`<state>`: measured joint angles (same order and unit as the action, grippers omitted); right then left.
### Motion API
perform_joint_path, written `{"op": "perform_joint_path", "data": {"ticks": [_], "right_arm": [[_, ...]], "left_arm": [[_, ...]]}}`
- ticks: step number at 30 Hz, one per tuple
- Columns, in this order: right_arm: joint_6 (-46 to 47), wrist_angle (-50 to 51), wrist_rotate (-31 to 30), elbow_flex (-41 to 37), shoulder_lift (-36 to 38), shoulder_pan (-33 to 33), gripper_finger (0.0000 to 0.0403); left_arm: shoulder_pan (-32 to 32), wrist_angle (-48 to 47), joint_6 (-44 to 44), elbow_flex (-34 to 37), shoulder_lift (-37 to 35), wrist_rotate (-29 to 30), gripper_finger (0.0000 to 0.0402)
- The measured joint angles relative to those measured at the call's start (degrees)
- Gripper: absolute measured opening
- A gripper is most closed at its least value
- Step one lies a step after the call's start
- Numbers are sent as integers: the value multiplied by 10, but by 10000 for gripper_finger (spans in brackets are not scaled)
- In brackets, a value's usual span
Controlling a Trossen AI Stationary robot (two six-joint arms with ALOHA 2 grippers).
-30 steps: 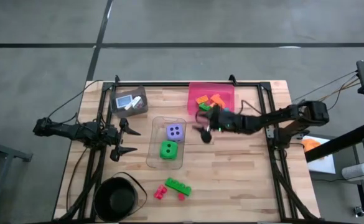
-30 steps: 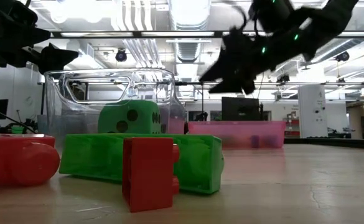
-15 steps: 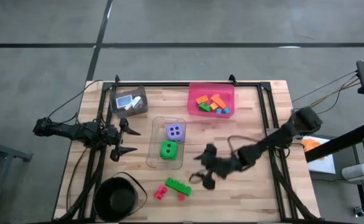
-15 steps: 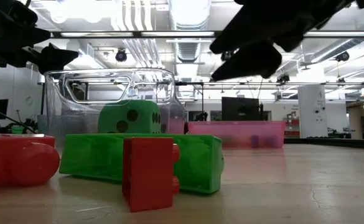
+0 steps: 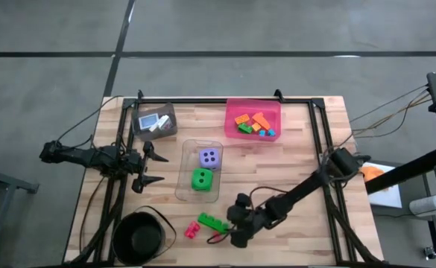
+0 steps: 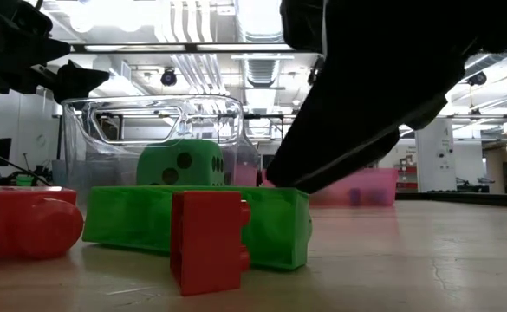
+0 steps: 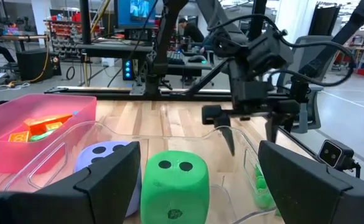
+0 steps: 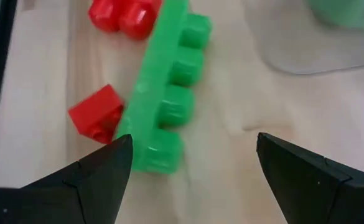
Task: Pick & Place Toys
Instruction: Put the green game piece into the pink bin
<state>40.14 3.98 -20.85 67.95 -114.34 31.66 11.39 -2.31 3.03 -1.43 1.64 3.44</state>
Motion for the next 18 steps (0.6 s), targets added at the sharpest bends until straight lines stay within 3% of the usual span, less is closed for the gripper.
{"op": "perform_joint_path", "data": {"ticks": [18], "right_arm": [[31,21,29,23,7,14,341]], "left_arm": [[0,0,0,0,1,0,327]]}}
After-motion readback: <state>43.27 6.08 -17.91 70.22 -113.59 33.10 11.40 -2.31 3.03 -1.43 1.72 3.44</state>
